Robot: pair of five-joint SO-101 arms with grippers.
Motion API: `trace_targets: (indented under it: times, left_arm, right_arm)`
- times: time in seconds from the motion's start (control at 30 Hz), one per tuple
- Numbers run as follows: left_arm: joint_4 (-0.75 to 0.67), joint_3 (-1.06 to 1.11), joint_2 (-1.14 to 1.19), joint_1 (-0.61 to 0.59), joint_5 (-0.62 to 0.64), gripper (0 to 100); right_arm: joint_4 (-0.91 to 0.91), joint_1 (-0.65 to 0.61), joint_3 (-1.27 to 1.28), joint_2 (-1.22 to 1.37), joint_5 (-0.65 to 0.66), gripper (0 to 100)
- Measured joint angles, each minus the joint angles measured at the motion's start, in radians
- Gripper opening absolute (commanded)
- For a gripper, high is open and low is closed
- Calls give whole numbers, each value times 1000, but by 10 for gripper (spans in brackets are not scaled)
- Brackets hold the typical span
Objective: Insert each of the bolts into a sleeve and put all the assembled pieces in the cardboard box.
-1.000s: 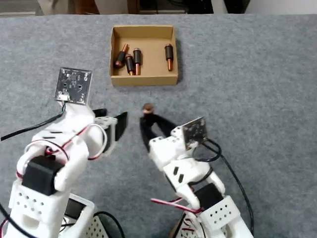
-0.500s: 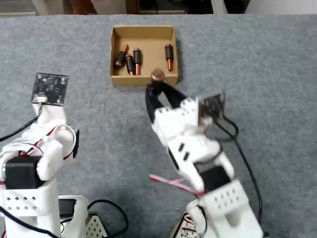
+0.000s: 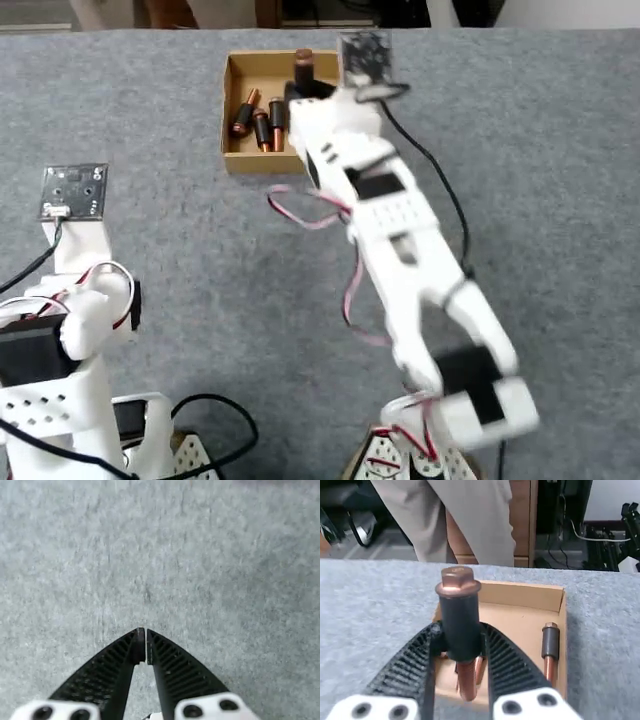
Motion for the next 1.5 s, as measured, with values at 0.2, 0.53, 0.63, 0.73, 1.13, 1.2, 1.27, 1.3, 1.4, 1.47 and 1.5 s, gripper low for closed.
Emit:
trace_targets:
  times: [0.2,0.53,0.63,0.73,1.13,1.2,1.27,1.3,1.4,1.47,1.5]
  left_arm:
    - [9,0,0,-5,-3,19]
    - [9,0,0,-5,-6,19]
    - [9,0,0,-5,-6,19]
    - [9,0,0,-5,-6,19]
    - [9,0,0,-5,-6,19]
    - [9,0,0,-5,-6,19]
    - [9,0,0,-5,-6,19]
    - [9,0,0,-5,-6,19]
    - [-5,0,-15,-5,-6,19]
    - [-37,0,-64,-5,-6,19]
    - [-54,5,-98,-5,-6,19]
  right_arm:
    - [0,0,-295,325,43,2]
    - [0,26,-568,628,49,20]
    - [0,37,-571,640,49,123]
    - [3,37,-572,641,49,224]
    - [52,37,-574,637,49,260]
    - [86,37,-574,635,49,256]
    - [149,37,-574,623,49,210]
    - [181,37,-574,608,49,168]
    - [290,37,-574,522,49,2]
    - [361,37,-574,456,49,29]
    - [400,37,-574,417,49,39]
